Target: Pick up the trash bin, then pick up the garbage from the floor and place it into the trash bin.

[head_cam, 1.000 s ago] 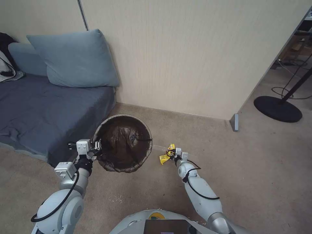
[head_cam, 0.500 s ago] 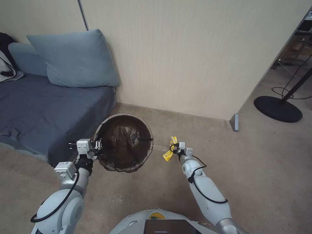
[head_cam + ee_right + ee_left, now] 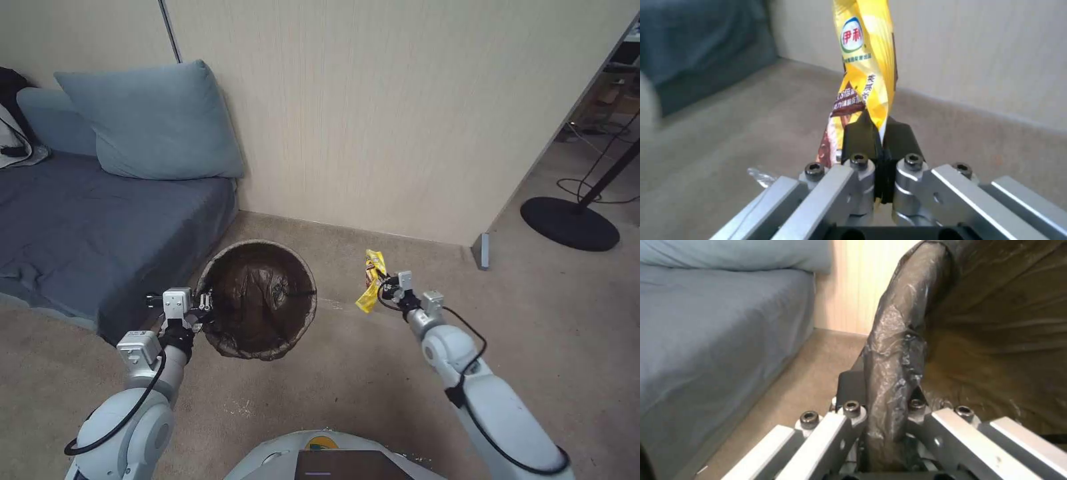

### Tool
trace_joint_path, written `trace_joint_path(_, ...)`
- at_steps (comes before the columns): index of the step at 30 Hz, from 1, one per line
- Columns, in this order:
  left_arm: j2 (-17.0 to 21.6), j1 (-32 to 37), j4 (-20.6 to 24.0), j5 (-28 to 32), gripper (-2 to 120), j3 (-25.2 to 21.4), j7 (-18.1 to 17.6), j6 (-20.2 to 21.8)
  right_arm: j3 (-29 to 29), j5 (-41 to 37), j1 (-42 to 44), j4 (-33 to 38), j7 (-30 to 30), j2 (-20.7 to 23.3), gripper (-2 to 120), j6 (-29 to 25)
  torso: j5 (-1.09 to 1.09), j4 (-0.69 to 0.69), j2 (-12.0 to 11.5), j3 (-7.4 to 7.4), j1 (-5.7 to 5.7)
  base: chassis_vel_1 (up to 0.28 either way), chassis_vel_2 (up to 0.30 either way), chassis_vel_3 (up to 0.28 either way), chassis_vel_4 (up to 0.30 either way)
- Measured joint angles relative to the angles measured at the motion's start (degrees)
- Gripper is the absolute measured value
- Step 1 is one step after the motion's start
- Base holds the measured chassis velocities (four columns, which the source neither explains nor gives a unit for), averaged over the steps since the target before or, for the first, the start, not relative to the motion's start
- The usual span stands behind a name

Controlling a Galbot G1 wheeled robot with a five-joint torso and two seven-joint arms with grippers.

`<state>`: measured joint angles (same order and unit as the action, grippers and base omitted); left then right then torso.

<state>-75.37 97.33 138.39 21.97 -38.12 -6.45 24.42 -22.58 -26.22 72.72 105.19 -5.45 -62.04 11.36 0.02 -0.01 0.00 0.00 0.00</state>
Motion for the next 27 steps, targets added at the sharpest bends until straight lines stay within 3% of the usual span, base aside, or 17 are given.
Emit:
trace_joint_path(1,0.05,-0.14,-0.10,0.01,2,0.13,0.02,0.07,-1.15,-0.53,2.15,4.10,-0.81,1.24,0,-0.09,0.00,0.00,0.00,0.00,0.00,0.000,0.000,0.000,0.000)
trace_joint_path(12,0.05,-0.88,-0.75,-0.07,2,0.75,0.07,1.13,-1.00,-7.96,3.14,19.25,-1.51,5.42,0,2.50,-0.01,0.01,0.00,0.00,0.00,0.000,0.000,0.000,0.000)
trace_joint_path(19,0.34,-1.50,-1.56,-0.12,2,1.06,0.04,1.52,3.32,-11.15,-1.79,22.91,-3.47,8.17,0,5.48,-0.03,0.01,0.00,0.00,0.00,0.000,0.000,0.000,0.000)
trace_joint_path(27,0.53,-1.53,-1.70,-0.05,2,1.14,0.09,1.88,10.72,-11.17,-9.56,22.35,-5.73,10.03,0,6.67,-0.02,0.02,0.00,0.01,0.00,0.000,0.000,0.000,0.000)
